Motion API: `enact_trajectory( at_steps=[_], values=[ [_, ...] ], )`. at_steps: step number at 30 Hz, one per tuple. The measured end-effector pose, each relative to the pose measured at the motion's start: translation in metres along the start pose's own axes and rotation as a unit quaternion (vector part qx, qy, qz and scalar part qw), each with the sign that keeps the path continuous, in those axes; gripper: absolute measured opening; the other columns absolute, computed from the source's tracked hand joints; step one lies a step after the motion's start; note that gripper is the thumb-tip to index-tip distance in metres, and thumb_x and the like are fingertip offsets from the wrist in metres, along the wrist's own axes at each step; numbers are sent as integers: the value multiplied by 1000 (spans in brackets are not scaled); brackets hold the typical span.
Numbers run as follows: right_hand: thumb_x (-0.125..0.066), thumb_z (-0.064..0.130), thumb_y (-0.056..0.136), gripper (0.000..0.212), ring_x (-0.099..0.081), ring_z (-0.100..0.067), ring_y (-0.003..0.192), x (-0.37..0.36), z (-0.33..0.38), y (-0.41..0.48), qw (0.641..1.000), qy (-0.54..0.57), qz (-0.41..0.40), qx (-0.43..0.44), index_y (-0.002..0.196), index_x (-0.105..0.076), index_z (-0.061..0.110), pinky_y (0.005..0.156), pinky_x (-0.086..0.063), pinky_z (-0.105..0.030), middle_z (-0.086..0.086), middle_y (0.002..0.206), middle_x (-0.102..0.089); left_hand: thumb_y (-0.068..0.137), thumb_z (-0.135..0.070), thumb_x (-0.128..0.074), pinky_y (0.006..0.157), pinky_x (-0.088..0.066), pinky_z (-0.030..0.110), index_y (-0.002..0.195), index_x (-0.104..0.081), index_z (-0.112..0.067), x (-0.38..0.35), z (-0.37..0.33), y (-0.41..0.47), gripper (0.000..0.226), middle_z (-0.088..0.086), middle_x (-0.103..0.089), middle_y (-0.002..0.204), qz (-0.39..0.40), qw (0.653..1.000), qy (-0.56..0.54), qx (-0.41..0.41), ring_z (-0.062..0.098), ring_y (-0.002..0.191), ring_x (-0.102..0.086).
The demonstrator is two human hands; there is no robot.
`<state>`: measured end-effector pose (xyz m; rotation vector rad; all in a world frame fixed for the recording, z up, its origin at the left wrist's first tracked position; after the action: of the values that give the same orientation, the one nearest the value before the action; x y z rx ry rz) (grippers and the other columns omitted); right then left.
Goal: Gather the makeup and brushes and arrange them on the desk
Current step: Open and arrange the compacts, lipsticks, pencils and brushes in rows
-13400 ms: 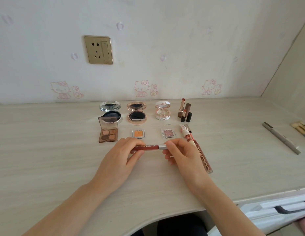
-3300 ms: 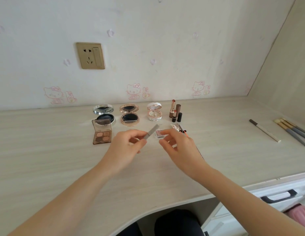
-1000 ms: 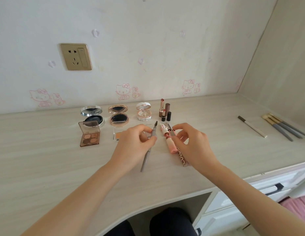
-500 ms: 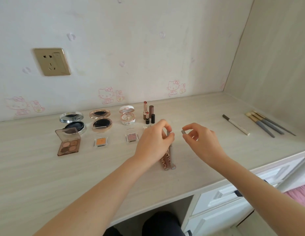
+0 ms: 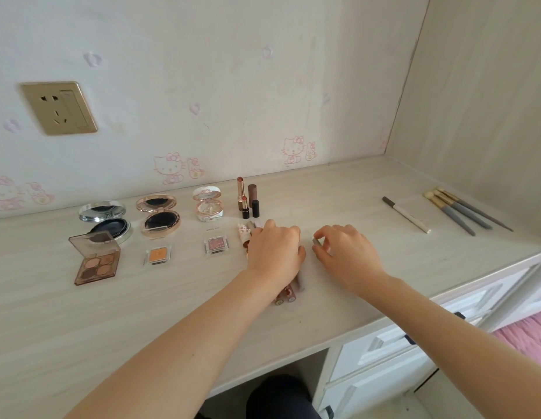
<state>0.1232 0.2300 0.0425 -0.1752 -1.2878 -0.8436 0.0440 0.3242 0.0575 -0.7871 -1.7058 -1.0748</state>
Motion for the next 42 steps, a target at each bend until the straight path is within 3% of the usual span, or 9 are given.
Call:
enact_trajectory(
  at_steps=[3,7,14,17,20,32,42],
  values=[
    [-51,34,94,27,-52,-22,102,-3,2,0,999,-25,9,18,112,-62,18,83,-44,-34,2,103,-64,93,-36,-50,82,-40,36,101,-62,-15,-3,0,1,25,1,-65,92,15,1000,7,-9,24,103,-48],
    [-53,36,94,30,-53,-22,102,0,1,-4,1000,-2,4,29,115,-62,18,84,-46,-35,2,103,-63,92,-44,-52,90,-42,35,120,-61,-19,4,6,-7,39,-2,-58,112,14,999,-29,-20,21,112,-44],
    [-54,11,90,31,-54,-29,92,1,5,-14,994,13,9,105,119,-64,17,79,-49,-40,-4,103,-62,83,-53,-61,108,-23,24,126,-60,-27,6,9,-36,51,-11,-48,139,95,985,-107,-96,8,133,-30],
    [-56,7,88,31,-55,-30,90,1,8,-13,993,17,2,118,117,-65,13,78,-50,-41,-5,101,-63,81,-53,-62,108,-22,22,125,-60,-26,6,9,-37,52,-10,-50,138,80,987,-95,-102,8,132,-32],
    [-58,8,88,27,-55,-32,90,-1,13,-10,992,32,2,124,113,-67,11,77,-50,-41,-8,100,-63,79,-56,-61,107,-31,28,123,-61,-27,8,10,-36,52,-11,-53,133,66,990,-82,-89,9,129,-36],
    [-56,14,92,28,-54,-22,105,-17,43,7,984,91,31,148,118,-63,12,90,-44,-28,-5,110,-64,79,-55,-62,99,-41,33,117,-63,-26,16,30,-35,48,-7,-58,118,53,995,-68,-47,14,119,-45],
    [-58,14,90,38,-51,-15,114,-6,27,6,987,83,48,128,128,-54,16,95,-36,-20,4,116,-62,90,-40,-55,93,-45,32,104,-68,-24,22,27,-24,26,-11,-63,113,18,993,-109,-36,9,115,-48]
  ],
)
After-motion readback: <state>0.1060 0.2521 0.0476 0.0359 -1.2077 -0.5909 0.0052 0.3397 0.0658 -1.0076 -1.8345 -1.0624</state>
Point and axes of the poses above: each hand's wrist, its own y-axis towards the middle knuckle, its own x-axis out of the back of the hand, z = x × y, the point moved 7 cm from there along y, towards the middle knuckle
